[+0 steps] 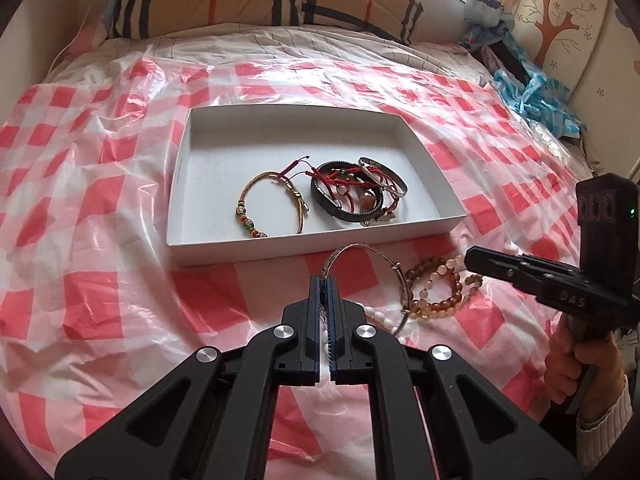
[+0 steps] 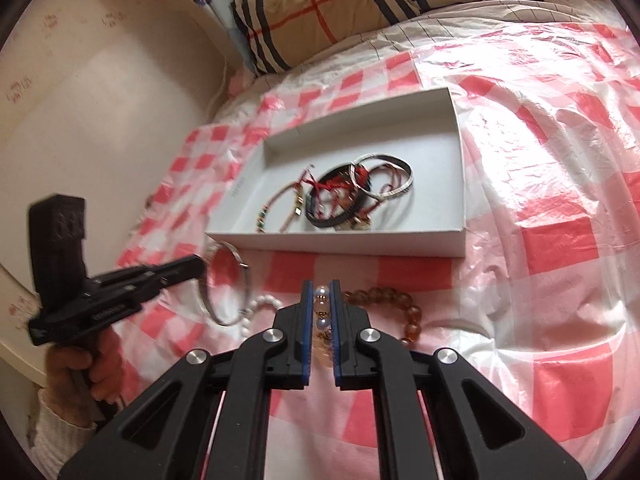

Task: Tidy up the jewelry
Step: 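Grasp a silver bangle with the left tool while the right tool grasps the pink bead bracelet, then carry both bracelets into the white box and open both tools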

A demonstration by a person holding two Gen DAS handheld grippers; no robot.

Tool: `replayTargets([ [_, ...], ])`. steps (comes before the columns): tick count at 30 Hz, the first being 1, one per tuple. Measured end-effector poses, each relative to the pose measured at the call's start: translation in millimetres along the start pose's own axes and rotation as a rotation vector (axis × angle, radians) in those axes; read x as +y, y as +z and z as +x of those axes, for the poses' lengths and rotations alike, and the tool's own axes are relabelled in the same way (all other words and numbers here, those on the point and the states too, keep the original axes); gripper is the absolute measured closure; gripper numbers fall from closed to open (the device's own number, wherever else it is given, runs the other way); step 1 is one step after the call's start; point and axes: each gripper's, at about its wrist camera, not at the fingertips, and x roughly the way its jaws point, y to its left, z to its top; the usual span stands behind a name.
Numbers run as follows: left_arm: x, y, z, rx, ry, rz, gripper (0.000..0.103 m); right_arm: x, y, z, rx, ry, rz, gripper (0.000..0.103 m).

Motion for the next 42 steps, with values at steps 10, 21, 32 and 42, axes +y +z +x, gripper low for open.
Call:
replayTargets([
  [10, -12.0, 6.5, 1.4, -0.027, -0.001, 0.015, 0.100, -8.7, 11.9, -23.9, -0.108, 0.143, 0.075, 0.094],
  [21, -22.6, 15.4, 6.0, -0.049, -0.023, 0.009, 0.100, -14.5, 14.8, -34.9, -0.162, 0.160, 0.088, 0.094],
  [32, -22.9, 26.5, 7.2, -0.096, -0.050, -0.045, 0.100, -13.7, 28.8, -37.6, -0.230, 0.182, 0.085, 0.094],
  [42, 4.7, 46.2, 19.1, -0.165, -0.073, -0.225, 0.100, -11.1, 65.5, -8.8, -0.268, 0.219, 0.091, 0.093],
])
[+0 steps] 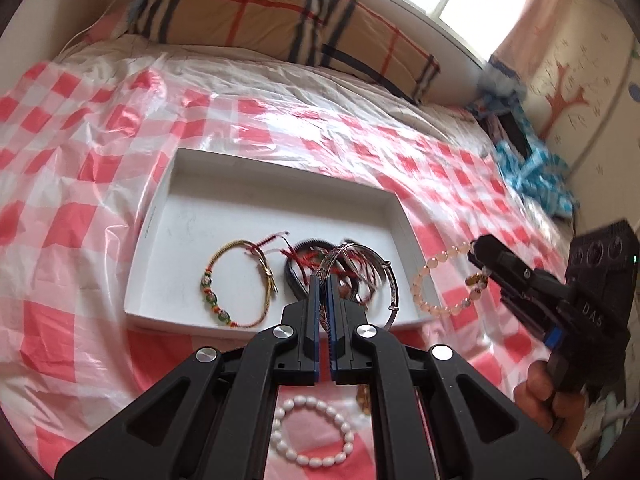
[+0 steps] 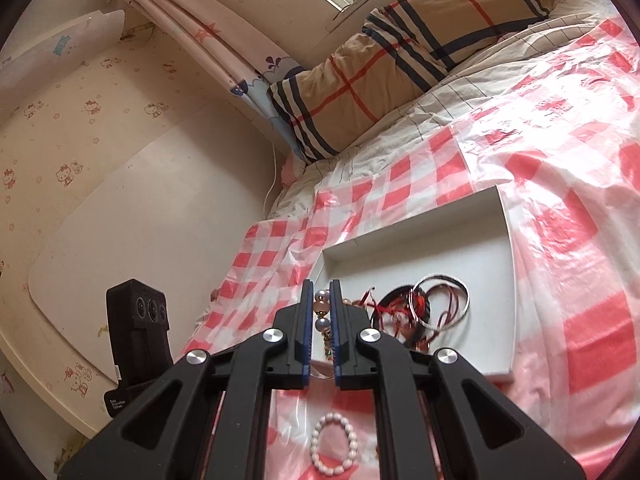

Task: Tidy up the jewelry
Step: 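Carry both bracelets into the white box and open both tools, then withdraw both open tools toward the white bead and amber bead bracelets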

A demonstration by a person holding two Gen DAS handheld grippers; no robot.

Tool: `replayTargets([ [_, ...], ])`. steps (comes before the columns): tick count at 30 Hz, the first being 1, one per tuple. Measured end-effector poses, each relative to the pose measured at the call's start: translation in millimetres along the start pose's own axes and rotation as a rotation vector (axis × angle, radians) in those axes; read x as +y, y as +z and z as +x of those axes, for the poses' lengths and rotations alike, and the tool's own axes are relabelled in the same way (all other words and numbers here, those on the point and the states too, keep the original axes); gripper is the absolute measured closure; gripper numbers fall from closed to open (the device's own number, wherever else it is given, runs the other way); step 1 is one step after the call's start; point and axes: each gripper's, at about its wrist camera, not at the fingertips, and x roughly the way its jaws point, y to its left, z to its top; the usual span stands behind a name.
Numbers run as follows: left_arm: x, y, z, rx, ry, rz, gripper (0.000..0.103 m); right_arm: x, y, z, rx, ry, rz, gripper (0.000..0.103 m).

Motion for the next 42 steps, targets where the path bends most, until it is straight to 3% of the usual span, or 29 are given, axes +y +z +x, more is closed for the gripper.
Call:
replayTargets([
  [2, 10.1, 6.5, 9.7, -0.022, 0.023, -0.067, 0.099, -11.0, 5.6, 8.7, -0.020, -0.099, 0.020, 0.062],
  [5, 25.1, 10.8, 25.3, -0.007, 0.087, -0.142, 0.094, -33.2, 6.6, 10.5, -0.021, -0.220, 0.078, 0.061],
  [9, 35.8, 8.7, 31.0, 0.001, 0.129, -0.181, 0.084, -54.8, 4.8, -3.2, -0.029, -0.299, 0.149, 0.059],
  [11, 34.5, 6.4, 27.0, -0.010, 0.143, -0.181, 0.066, -60.9, 4.9, -7.7, -0.038, -0.316, 0.174, 0.053],
  [13, 31.5, 3.9, 23.3, -0.024, 0.156, -0.169, 0.057, -62.3, 3.5, -7.0, -0.026, -0.326, 0.177, 0.050],
  [20, 11.6, -0.8, 21.2, -0.037, 0.241, -0.057, 0.046, -50.4, -3.8, 3.1, 0.016, -0.362, 0.106, 0.039],
  [28, -1.4, -1.4, 17.2, -0.075, 0.322, 0.024, 0.035, -44.0, -7.6, 10.6, 0.036, -0.387, 0.054, 0.036],
  [42, -16.8, -8.5, 17.0, -0.085, 0.375, 0.122, 0.025, -25.8, -15.6, 17.0, 0.053, -0.427, -0.043, 0.030],
])
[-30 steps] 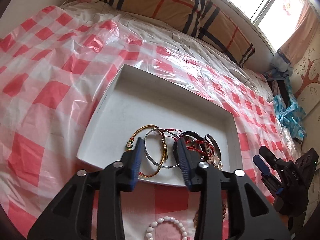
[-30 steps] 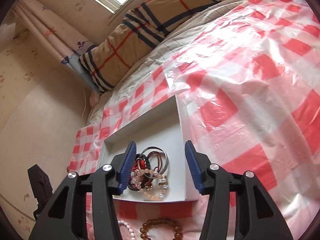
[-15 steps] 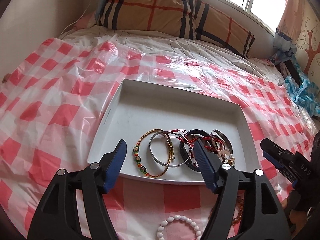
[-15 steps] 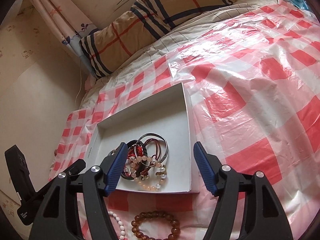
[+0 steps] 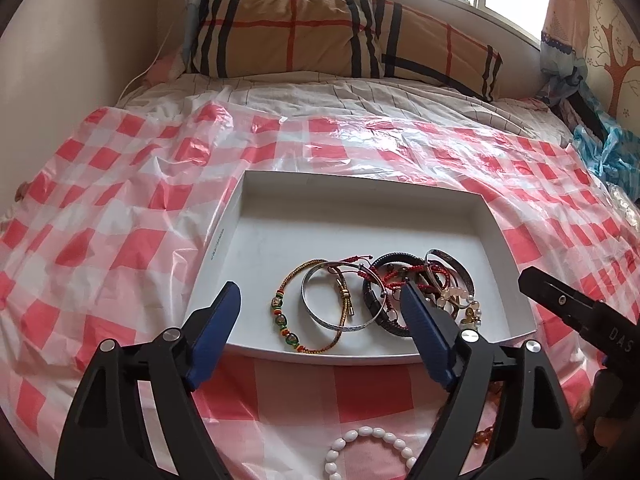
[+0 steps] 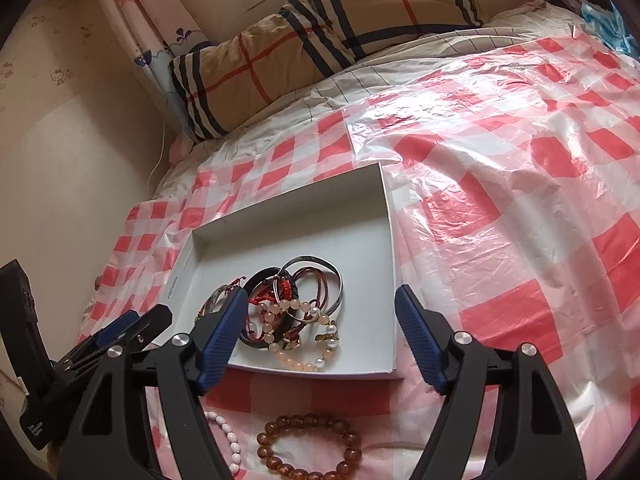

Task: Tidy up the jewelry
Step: 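Withdraw both open tools toward the white bead and amber bead bracelets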

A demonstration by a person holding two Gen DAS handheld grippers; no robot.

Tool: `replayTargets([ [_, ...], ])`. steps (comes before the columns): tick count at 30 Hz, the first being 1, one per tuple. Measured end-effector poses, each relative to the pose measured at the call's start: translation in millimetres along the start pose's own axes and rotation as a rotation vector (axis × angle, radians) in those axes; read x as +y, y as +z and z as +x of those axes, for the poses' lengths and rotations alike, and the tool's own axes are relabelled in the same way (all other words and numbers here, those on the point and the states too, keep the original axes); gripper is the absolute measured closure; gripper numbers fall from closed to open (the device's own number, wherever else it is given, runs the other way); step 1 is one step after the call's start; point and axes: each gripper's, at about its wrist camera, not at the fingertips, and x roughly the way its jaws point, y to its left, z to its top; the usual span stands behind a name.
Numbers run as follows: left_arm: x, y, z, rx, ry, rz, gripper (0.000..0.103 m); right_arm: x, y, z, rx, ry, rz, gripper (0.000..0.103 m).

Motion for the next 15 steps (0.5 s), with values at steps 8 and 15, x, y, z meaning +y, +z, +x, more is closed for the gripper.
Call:
replayTargets([
  [8, -4.5, -1.3, -8.5, -0.026, 0.020, 0.050, 0.021, 5.2, -2.7, 0.0, 0.003, -0.009, -0.020, 0.028],
  [15, -5.2, -1.9, -15.6, -0.040, 0.028, 0.084, 0.019, 7.6, -5.7, -1.1, 0.006, -0.018, -0.032, 0.027],
])
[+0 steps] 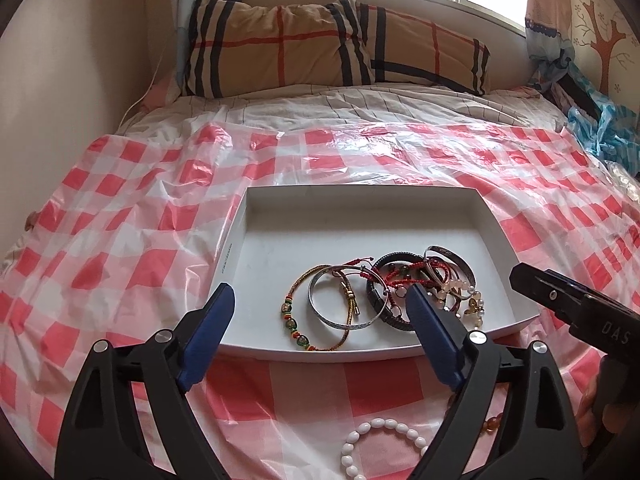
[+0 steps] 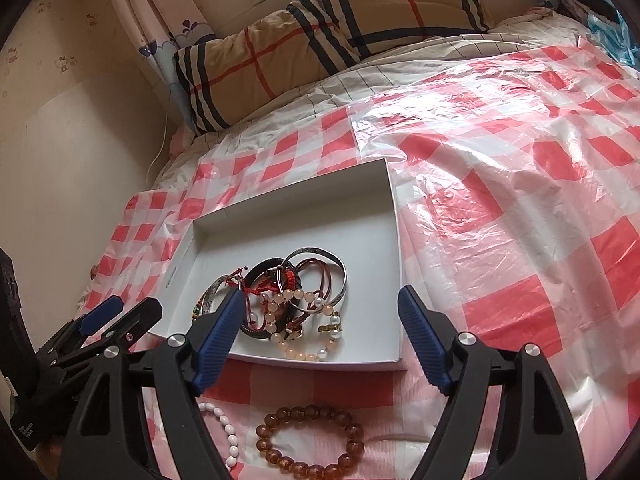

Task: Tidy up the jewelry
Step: 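Withdraw both open tools toward the white bead and amber bead bracelets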

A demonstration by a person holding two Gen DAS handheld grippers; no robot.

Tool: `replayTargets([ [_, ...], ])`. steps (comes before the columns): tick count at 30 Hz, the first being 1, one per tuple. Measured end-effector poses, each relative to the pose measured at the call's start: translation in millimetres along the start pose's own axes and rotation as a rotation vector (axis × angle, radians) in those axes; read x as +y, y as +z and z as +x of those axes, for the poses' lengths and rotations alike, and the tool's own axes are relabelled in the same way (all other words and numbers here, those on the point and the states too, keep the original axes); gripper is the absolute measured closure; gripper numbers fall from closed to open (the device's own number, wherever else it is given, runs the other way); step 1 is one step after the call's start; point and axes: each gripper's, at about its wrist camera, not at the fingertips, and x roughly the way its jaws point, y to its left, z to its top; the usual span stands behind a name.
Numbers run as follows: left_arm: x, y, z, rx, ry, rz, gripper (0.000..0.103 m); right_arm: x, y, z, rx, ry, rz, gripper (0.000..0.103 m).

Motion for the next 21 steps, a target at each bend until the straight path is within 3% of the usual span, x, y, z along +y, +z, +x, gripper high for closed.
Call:
replayTargets([
  [12, 12.4, -2.8, -19.0, -0.022, 0.016, 0.052, 0.017, 8.1, -10.3, -8.7, 0.021, -0.009, -0.030, 0.024],
  [21, 24.6, -15.8, -33.5, 0.018, -0.042, 0.094, 0.014, 11.9, -48.1, -4.0, 0.203, -0.064, -0.106, 0.024],
])
